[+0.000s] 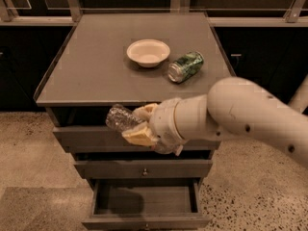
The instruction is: Place water bottle into bottom drawer
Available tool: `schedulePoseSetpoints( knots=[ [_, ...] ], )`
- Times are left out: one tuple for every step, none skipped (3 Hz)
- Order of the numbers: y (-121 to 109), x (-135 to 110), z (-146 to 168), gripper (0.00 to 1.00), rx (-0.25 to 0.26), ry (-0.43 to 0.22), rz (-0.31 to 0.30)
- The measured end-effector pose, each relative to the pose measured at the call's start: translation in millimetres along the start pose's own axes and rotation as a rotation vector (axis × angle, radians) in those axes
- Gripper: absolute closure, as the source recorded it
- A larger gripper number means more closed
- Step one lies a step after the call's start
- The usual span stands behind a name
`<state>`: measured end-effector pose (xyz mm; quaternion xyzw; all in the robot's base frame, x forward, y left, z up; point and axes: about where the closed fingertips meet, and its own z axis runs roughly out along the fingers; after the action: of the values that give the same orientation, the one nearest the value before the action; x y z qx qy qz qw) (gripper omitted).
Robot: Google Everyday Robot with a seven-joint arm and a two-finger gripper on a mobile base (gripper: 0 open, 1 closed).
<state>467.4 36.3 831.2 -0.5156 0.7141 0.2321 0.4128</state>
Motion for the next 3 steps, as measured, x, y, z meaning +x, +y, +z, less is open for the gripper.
schedulePoseSetpoints(
  knots=[
    [6.6,61.6,15.9,1.00,0.026,-0.004,0.120],
    [7.3,63.6,17.6,1.00,0.027,-0.001,0.121],
    [7.3,63.1,17.4,1.00,0.027,-0.002,0.120]
  ],
)
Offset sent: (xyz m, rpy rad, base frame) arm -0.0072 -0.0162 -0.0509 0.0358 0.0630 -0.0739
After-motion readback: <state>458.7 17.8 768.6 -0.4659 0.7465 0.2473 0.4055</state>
